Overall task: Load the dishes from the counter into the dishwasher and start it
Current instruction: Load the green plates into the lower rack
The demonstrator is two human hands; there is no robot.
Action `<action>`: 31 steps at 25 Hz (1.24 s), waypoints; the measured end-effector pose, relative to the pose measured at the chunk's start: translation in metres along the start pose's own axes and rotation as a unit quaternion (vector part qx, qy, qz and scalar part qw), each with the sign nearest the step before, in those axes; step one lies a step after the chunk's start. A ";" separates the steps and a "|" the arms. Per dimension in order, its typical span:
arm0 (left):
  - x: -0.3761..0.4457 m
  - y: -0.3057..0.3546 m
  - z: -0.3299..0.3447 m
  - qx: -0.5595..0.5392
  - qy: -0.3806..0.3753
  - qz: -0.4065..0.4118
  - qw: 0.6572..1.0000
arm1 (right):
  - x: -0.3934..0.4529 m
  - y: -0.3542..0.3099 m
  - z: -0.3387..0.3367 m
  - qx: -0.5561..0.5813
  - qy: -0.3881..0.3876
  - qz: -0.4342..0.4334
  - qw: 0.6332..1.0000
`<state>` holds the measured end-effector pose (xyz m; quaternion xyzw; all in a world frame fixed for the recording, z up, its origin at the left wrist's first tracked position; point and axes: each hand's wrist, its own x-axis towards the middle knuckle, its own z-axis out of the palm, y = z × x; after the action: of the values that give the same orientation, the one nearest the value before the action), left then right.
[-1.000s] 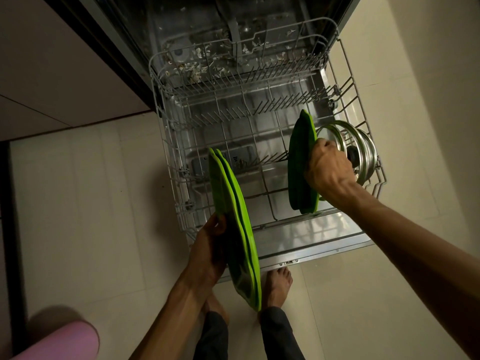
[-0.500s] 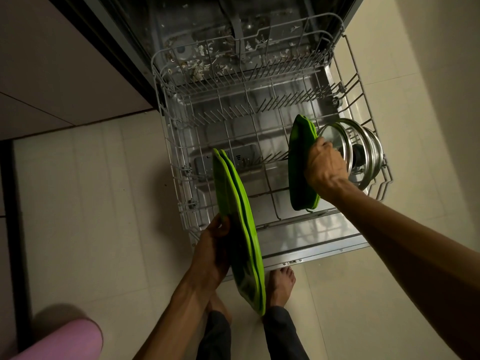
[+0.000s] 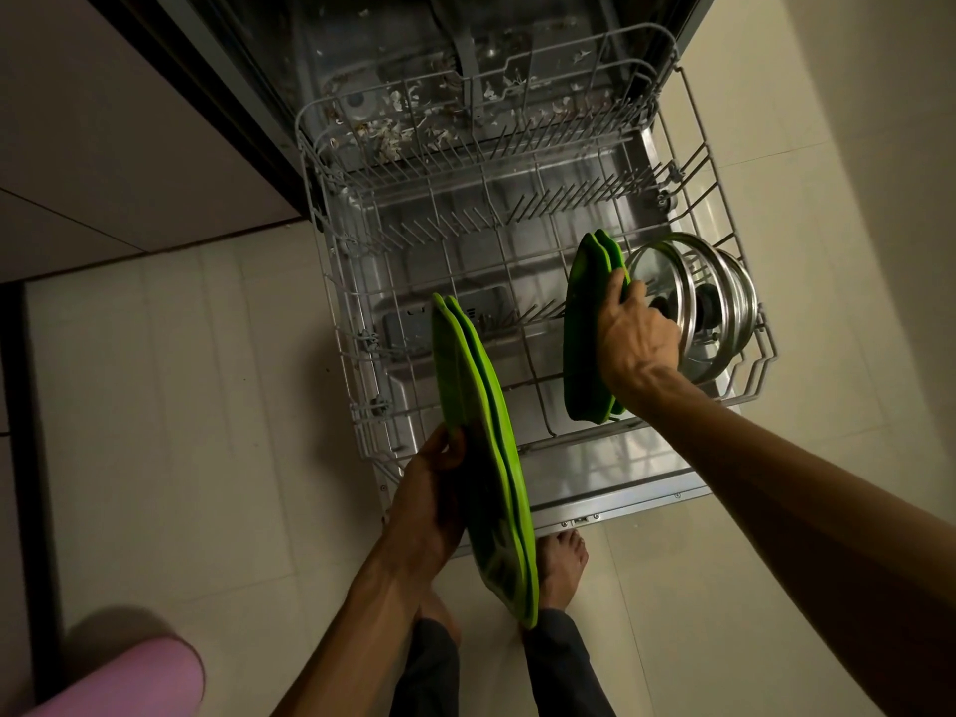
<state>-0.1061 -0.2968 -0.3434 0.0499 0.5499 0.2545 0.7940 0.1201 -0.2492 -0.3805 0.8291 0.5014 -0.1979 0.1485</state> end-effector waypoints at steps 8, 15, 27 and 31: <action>0.004 -0.006 -0.005 -0.007 0.005 -0.004 1.000 | -0.025 -0.005 -0.020 0.133 0.014 -0.020 0.991; 0.017 -0.006 0.001 -0.009 0.064 0.007 0.998 | -0.144 -0.026 -0.065 0.527 -0.133 -0.130 0.829; 0.025 -0.005 -0.007 0.006 0.081 0.018 0.996 | -0.155 -0.045 -0.054 0.351 0.002 -0.124 0.928; 0.025 0.003 -0.009 -0.060 0.050 0.002 0.997 | -0.159 -0.028 -0.069 0.313 0.014 -0.152 0.937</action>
<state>-0.1085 -0.2845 -0.3669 -0.0095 0.5724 0.2908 0.7666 0.0411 -0.3283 -0.2457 0.7504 0.5362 -0.3531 -0.1574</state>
